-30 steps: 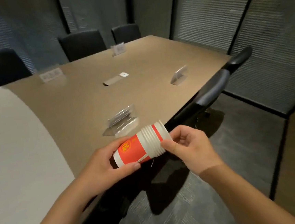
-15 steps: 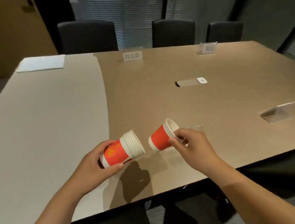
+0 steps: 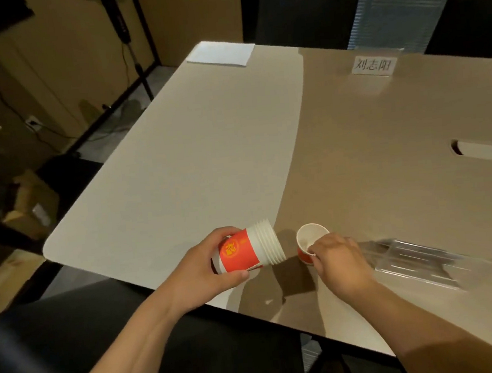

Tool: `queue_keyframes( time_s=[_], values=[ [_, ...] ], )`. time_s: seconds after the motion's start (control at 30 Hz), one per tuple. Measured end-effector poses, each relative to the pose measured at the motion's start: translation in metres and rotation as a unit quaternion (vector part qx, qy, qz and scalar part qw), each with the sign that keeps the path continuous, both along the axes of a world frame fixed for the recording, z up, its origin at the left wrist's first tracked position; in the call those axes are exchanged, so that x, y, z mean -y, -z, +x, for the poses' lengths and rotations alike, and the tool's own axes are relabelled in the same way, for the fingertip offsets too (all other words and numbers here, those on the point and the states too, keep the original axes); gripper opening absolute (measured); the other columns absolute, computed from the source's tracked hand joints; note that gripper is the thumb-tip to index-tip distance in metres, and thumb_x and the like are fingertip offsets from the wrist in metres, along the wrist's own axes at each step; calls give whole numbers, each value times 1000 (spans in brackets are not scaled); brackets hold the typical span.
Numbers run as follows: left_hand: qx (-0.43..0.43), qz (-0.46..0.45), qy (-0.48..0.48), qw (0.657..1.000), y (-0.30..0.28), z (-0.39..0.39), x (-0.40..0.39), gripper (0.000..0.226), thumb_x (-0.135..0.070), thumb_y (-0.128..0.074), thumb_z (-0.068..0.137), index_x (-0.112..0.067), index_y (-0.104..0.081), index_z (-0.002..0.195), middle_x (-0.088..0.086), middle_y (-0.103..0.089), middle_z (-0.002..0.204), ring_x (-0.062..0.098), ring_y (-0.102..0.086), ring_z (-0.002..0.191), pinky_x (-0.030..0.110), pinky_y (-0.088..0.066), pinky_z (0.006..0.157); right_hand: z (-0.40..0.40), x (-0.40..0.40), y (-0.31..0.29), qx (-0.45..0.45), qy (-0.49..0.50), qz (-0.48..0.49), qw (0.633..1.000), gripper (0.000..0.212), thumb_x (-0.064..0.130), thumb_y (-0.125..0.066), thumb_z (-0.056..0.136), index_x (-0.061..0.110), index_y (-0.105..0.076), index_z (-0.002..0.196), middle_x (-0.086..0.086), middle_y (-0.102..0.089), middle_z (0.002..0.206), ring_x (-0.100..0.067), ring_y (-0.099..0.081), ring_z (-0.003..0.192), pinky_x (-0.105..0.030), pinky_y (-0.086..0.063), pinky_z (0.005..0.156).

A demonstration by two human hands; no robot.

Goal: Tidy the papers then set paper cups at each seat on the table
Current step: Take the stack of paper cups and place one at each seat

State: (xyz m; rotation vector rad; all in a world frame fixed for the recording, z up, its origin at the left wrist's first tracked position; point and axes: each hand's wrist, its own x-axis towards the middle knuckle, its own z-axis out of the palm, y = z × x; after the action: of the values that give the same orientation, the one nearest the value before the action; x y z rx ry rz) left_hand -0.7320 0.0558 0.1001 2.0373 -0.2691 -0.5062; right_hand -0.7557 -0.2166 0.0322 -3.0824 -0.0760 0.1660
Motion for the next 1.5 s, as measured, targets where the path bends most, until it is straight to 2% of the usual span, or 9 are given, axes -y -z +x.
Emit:
queue_keyframes(
  time_s=[0.07,0.23,0.37,0.47,0.77,0.9,1.07,1.3,1.5],
  values=[
    [1,7,-6,1000,0,-3,0,59,-23,-84,74,-42,-51,120,-28,-58,108,-6,-59,101,17,-56,77,2,0,3,-32,-3,4,999,27,27,-49,95,23,-67,115,-2,-66,117,-24,-57,112,-35,-41,97],
    [8,8,-6,1000,-1,-5,8,61,-23,-83,74,-41,-51,122,-24,-59,110,-5,-59,101,14,-54,72,-5,12,-7,56,17,140,988,24,12,-71,81,17,-71,104,-4,-72,105,-27,-65,102,-41,-50,87],
    [21,2,19,1000,-8,-6,31,59,-24,-83,75,-47,-49,118,-36,-53,108,-12,-55,102,11,-54,70,-23,18,-58,57,77,443,891,19,15,-59,96,21,-75,102,10,-72,102,-2,-63,98,-16,-47,83],
    [26,-13,45,999,-12,-9,50,60,-26,-84,75,-48,-49,118,-38,-53,110,-12,-55,103,12,-54,70,-41,21,-88,-14,60,518,853,21,23,-57,97,25,-75,108,14,-73,107,-1,-63,106,-17,-48,90],
    [44,-67,172,982,-34,-44,201,68,-19,-88,69,-40,-55,125,-15,-64,112,3,-64,101,18,-56,73,-138,131,-133,97,148,475,862,14,13,-67,90,19,-78,95,10,-77,94,1,-68,92,-11,-48,80],
    [47,-76,210,974,-40,-85,264,72,-31,-89,62,-44,-55,124,-16,-66,116,6,-66,105,26,-56,89,-200,189,-147,129,209,481,842,9,15,-70,88,20,-77,89,9,-76,89,0,-68,88,-13,-49,80],
    [50,-97,241,964,-45,-160,348,65,-43,-84,56,-52,-58,115,-23,-66,114,6,-66,105,25,-54,89,-287,265,-162,158,252,485,823,4,17,-79,79,18,-75,78,2,-74,80,-6,-67,79,-17,-51,73],
    [41,-108,235,965,-37,-227,436,63,-46,-84,55,-51,-60,112,-15,-68,111,9,-67,103,30,-56,89,-359,353,-161,199,277,494,800,9,9,-78,79,6,-70,74,-8,-69,72,-3,-58,64,-13,-46,62],
    [34,-63,193,979,-23,-220,474,65,-38,-88,58,-45,-59,116,-14,-70,108,8,-68,98,39,-57,91,-368,424,-148,246,313,442,804,5,16,-74,84,15,-73,79,-13,-70,77,-13,-58,67,-32,-46,65]
  ],
)
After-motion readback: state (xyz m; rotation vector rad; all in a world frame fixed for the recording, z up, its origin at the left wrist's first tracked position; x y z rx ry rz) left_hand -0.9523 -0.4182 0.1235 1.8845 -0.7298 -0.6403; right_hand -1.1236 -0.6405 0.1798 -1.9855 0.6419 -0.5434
